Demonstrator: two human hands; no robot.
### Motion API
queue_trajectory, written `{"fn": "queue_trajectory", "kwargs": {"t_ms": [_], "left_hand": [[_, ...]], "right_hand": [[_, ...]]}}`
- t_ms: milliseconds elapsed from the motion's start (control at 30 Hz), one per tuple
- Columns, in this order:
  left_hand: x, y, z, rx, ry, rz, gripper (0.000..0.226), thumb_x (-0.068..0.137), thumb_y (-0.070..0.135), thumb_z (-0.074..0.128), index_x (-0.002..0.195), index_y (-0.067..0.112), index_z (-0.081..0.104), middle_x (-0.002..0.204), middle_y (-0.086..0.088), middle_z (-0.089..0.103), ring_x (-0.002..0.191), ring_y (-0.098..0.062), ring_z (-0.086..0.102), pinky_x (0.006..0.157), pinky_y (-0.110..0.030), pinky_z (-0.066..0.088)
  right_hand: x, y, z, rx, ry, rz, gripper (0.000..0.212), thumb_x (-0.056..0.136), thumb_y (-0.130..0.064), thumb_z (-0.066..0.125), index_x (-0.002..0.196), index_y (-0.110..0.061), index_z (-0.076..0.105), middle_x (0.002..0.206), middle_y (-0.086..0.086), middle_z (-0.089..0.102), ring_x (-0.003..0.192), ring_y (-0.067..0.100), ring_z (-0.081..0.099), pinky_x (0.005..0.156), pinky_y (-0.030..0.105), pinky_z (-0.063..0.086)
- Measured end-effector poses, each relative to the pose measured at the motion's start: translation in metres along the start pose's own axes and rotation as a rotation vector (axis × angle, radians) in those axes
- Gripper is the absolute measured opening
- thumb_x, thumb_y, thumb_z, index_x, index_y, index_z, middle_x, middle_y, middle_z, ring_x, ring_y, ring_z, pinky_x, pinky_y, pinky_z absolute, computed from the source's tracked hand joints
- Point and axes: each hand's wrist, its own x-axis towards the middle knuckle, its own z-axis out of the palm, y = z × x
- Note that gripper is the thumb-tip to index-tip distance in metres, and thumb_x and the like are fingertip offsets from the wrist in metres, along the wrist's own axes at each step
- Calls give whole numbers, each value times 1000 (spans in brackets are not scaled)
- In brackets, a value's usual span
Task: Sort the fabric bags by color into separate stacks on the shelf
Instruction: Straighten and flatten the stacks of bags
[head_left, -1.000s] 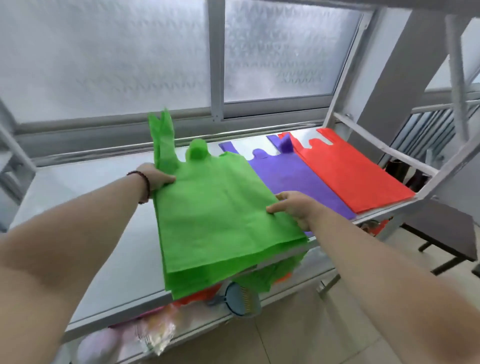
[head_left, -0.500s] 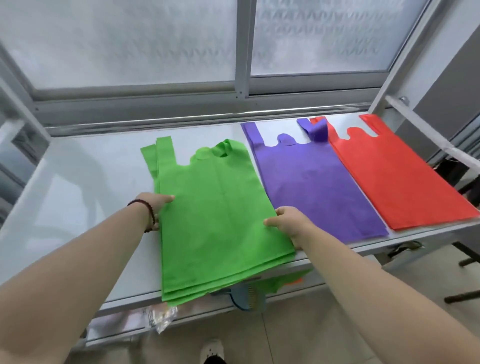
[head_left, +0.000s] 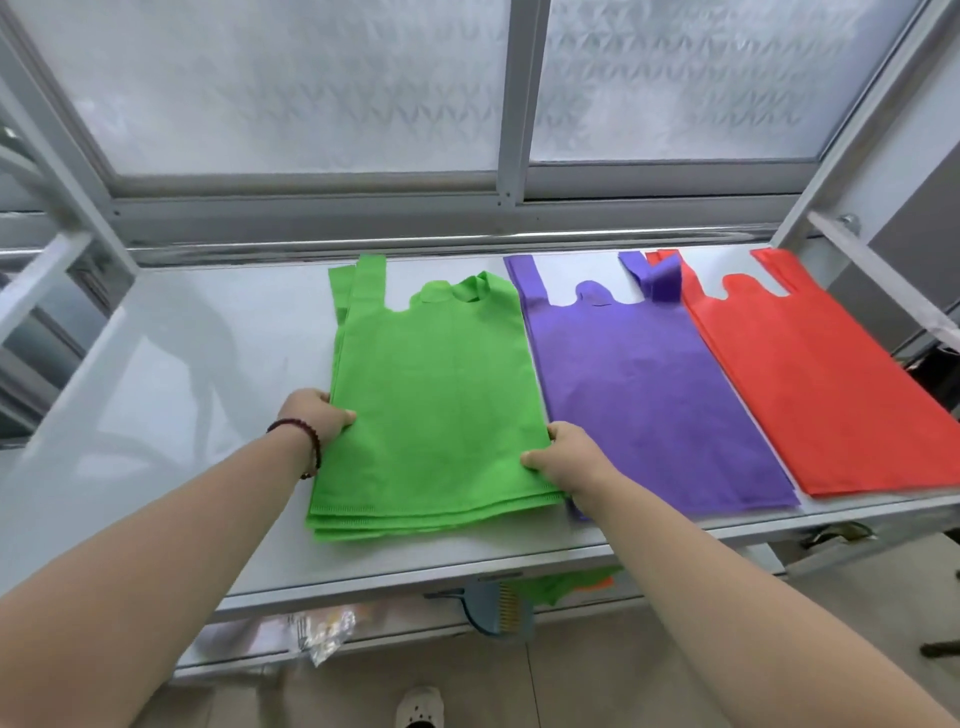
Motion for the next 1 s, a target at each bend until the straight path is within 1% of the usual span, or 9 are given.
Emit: {"fn": "queue_trajectory", "kwargs": {"t_ms": [133, 233, 333, 467, 633, 700, 800, 867, 1000], "left_hand": [[9, 11, 10, 6, 76, 51, 37, 85, 10, 64, 119, -3, 58, 117, -19, 63, 105, -34, 62, 96, -45, 49], [10, 4, 10, -15, 103, 21, 52, 81, 14, 68, 128, 0, 52, 125, -18, 59, 111, -34, 59, 99, -46, 47], [5, -4, 7, 27, 126, 11, 53, 79, 10, 70, 128, 2, 52, 125, -17, 59, 112, -34, 58, 100, -46, 46], [-5, -10, 3, 54, 160, 9, 50, 78, 9, 70, 125, 3, 55, 123, -17, 61, 110, -34, 59, 99, -45, 47], [-19, -15, 5, 120, 166, 64, 56, 81, 13, 68, 132, 3, 47, 133, -17, 54, 120, -34, 52, 104, -43, 42], [-26, -16, 4, 199, 159, 111, 60, 83, 17, 67, 135, 1, 43, 138, -17, 49, 125, -33, 47, 105, -40, 40], [-36, -19, -4, 343, 162, 189, 63, 83, 20, 66, 137, 3, 40, 138, -17, 47, 128, -32, 44, 103, -38, 39], [-43, -23, -14, 439, 143, 269, 62, 83, 19, 64, 138, 4, 39, 137, -17, 48, 128, -31, 44, 104, -36, 38], [-55, -30, -47, 648, 109, 410, 61, 84, 21, 60, 140, 8, 38, 144, -14, 41, 133, -28, 38, 110, -38, 33]], "right_hand": [[6, -2, -3, -58, 72, -4, 32, 78, -20, 68, 105, -3, 60, 105, 14, 67, 97, 29, 63, 84, 38, 52], [0, 2, -7, -161, 57, -17, 26, 81, -19, 60, 100, -1, 60, 101, 16, 67, 95, 32, 62, 78, 39, 51], [-9, 6, -14, -193, 24, 19, 10, 84, -11, 53, 93, -7, 56, 83, 8, 57, 73, 28, 61, 69, 48, 59], [-17, 10, -20, -214, -43, 52, 8, 88, -6, 50, 89, -13, 54, 79, 3, 50, 54, 17, 55, 55, 33, 58], [-27, 9, -18, -254, -64, 44, 13, 87, -5, 52, 81, -16, 48, 83, 9, 58, 51, 20, 64, 53, 30, 56], [-29, 5, -19, -370, -24, 2, 2, 86, -10, 52, 86, -12, 51, 83, 11, 62, 55, 22, 65, 56, 32, 56], [-32, -6, -23, -691, 111, -108, 23, 84, -21, 55, 103, -8, 54, 104, 14, 63, 90, 30, 61, 70, 33, 46], [-33, -19, -22, -763, 125, -225, 37, 85, -26, 59, 115, -5, 52, 118, 16, 59, 109, 33, 54, 82, 35, 45], [-42, -60, -12, -848, 63, -454, 52, 87, -28, 62, 131, -5, 47, 130, 17, 54, 120, 31, 50, 96, 36, 42]]}}
